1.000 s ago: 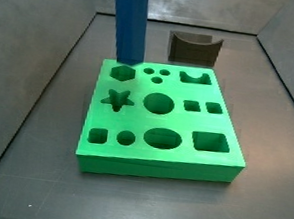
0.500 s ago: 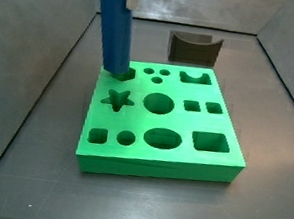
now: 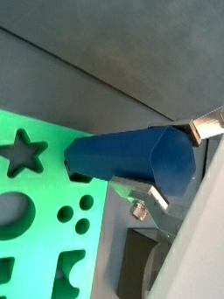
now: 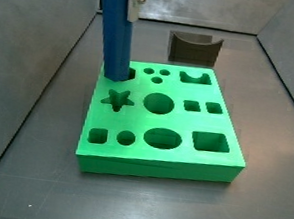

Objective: Insert the hexagon object.

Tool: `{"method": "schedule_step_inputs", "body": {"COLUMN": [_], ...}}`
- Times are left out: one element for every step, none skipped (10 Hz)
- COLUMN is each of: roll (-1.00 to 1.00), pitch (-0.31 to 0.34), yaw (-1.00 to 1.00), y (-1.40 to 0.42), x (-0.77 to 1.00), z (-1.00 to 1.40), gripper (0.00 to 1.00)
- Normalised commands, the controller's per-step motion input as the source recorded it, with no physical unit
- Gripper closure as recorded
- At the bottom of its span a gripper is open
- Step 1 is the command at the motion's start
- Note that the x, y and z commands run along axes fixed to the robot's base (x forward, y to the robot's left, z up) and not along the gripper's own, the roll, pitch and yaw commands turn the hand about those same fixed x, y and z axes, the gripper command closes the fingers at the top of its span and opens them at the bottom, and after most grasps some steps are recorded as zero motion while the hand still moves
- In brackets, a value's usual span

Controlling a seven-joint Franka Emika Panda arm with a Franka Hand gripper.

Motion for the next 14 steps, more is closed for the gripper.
{"method": "schedule_step_inputs", "body": {"roll": [0.23, 0.25, 0.25, 0.26, 0.27, 0.28, 0.27, 0.19, 0.09, 0.01, 0.00, -0.01, 0.00, 0.00], "pitch": [0.009, 0.009, 0.000, 0.000, -0.023, -0.066, 0.000, -0.114, -0.224, -0.171, -0.166, -0.224, 0.004, 0.000], "yaw": [0.16, 0.16, 0.16, 0.17, 0.15, 0.12, 0.03, 0.01, 0.00, 0.00, 0.00, 0.00, 0.00, 0.00], "y": [0.06, 0.06, 0.05, 0.00, 0.00, 0.00, 0.00, -0.04, -0.06, 0.00, 0.00, 0.00, 0.00, 0.00], "x": [0.42, 0.40, 0.22, 0.19, 0.07, 0.00, 0.00, 0.00, -0.05, 0.00, 0.00, -0.06, 0.00, 0.00], "z": [-0.19, -0.19, -0.21, -0.24, -0.25, -0.23, -0.10, -0.34, -0.49, -0.46, -0.39, -0.36, 0.00, 0.00], "gripper": [1.00, 1.00, 1.00, 1.00, 1.00, 1.00, 1.00, 1.00, 1.00, 1.00, 1.00, 1.00, 1.00, 1.00]}}
